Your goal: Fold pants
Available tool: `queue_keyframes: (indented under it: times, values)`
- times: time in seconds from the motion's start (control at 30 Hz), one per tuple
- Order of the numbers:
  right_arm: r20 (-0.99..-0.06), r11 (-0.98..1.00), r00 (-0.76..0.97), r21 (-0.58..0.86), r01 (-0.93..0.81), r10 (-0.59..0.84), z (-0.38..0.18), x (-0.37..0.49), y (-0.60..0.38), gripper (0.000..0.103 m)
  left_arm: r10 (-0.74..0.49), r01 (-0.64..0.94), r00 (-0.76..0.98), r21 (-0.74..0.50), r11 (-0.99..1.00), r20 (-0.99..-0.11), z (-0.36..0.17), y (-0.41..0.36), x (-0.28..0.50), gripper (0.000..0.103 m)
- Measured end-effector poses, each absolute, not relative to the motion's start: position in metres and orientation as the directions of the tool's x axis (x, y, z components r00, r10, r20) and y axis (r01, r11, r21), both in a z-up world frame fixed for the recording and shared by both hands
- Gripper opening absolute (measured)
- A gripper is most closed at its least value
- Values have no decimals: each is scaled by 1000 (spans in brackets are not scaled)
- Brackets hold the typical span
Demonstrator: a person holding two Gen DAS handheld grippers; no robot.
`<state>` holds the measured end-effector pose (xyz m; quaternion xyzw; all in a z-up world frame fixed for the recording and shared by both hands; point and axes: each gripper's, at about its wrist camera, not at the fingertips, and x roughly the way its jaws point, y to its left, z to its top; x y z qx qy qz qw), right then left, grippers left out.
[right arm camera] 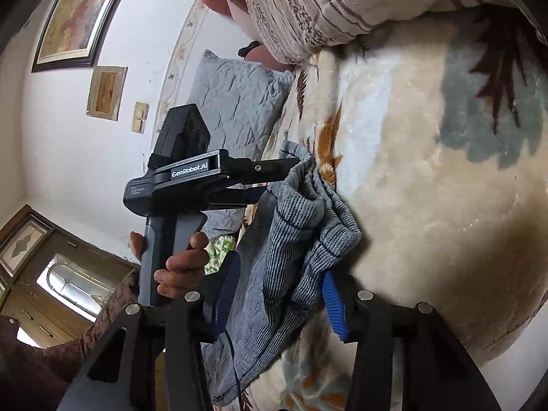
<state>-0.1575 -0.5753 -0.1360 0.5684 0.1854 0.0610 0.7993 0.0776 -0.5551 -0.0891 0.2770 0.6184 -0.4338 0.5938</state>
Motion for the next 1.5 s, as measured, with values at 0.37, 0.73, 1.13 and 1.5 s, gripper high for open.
queue_keyframes:
  times: [0.37, 0.73, 1.13, 1.5]
  values:
    - [-276, 281, 919, 939, 197, 282, -144, -153, -583, 20, -202, 841, -138, -222, 493, -970, -77, -530, 79, 46]
    - [-330, 401, 902, 893, 204, 277, -108, -152, -575, 18, -328, 776, -150, -317, 546, -933, -27, -486, 77, 16]
    - [-370, 547, 890, 818, 177, 266, -63, -152, -550, 18, -398, 741, -76, -319, 591, -914, 16, -436, 73, 15]
    - [-395, 672, 854, 737, 75, 339, -30, -136, -491, 18, -429, 661, -14, -330, 674, -903, 23, -372, 85, 14]
